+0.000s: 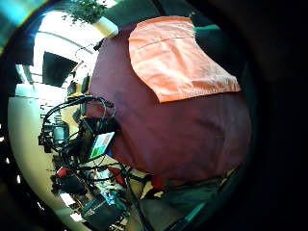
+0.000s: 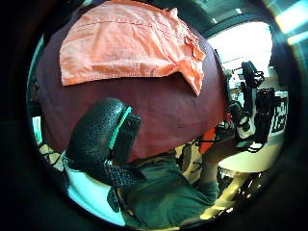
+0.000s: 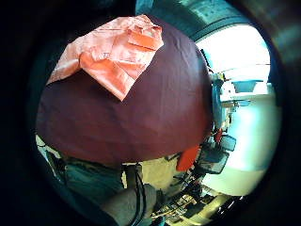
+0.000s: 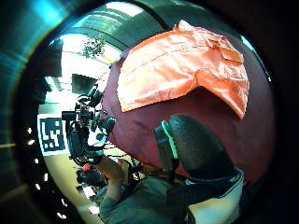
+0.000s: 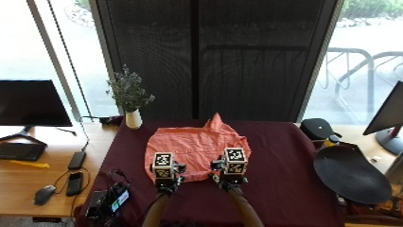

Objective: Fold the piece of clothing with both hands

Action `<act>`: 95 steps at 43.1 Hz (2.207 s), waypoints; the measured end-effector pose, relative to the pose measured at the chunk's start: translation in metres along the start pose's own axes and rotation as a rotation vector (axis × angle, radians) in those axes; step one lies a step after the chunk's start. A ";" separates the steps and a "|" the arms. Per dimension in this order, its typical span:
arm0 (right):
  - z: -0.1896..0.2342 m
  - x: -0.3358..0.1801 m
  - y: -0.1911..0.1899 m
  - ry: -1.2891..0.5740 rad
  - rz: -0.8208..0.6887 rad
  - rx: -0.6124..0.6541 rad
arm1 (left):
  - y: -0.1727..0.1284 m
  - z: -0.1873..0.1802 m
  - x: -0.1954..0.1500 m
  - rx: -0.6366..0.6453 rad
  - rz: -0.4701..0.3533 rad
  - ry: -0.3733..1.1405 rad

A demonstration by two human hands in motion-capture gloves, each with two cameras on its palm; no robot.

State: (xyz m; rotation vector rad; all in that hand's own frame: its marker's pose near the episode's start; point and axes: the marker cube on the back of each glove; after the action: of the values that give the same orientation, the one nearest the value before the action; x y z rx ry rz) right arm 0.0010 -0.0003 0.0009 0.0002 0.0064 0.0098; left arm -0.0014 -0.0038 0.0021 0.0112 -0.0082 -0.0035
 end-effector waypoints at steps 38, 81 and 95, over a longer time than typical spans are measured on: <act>0.011 0.039 -0.025 0.026 0.083 0.029 | -0.001 -0.017 0.004 0.010 -0.009 -0.013; 0.105 0.051 -0.091 -0.112 0.092 0.071 | -0.035 0.069 -0.017 -0.148 -0.045 -0.076; 0.093 0.049 -0.079 -0.003 0.080 0.099 | -0.024 0.067 -0.008 -0.134 0.000 -0.172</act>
State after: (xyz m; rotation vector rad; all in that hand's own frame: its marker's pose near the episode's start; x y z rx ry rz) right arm 0.0510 -0.0788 0.0938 0.0991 0.0043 0.0891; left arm -0.0099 -0.0284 0.0689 -0.1229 -0.1797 -0.0053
